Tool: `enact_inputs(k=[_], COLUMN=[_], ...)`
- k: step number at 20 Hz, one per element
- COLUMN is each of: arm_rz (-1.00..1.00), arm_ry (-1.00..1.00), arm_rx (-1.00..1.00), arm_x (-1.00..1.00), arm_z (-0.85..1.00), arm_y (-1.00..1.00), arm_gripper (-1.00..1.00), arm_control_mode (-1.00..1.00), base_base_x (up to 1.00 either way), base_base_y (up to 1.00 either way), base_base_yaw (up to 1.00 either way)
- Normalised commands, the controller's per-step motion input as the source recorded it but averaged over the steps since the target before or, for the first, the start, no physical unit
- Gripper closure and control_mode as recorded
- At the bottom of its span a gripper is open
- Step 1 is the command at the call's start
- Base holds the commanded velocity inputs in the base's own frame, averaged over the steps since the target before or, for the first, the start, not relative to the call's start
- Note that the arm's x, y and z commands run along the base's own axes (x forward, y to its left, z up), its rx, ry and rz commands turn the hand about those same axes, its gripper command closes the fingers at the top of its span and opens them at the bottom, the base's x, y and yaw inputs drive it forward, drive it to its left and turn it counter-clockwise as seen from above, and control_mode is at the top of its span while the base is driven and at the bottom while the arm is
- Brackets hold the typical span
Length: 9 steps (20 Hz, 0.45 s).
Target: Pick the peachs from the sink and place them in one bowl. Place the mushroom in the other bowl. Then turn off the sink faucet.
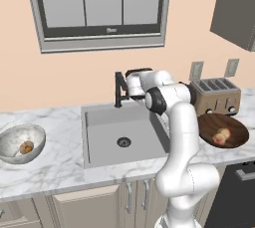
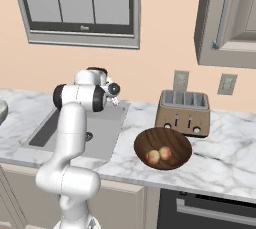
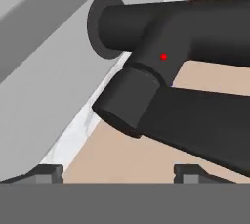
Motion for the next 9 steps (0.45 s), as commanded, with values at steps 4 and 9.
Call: enact_inputs(k=[4,9], arm_rz=[0.11,0.1], arm_ry=[-0.1,0.0], arm_rx=[-0.01,0.17], arm_x=[-0.19,-0.65], arm_z=[0.0,0.26], arm_y=[-0.21,-0.64], arm_gripper=[-1.0,-1.0], arm_control_mode=[-1.0,-1.0], base_base_x=[0.0,0.0], base_base_y=[0.0,0.0], base_base_yaw=[0.0,0.0])
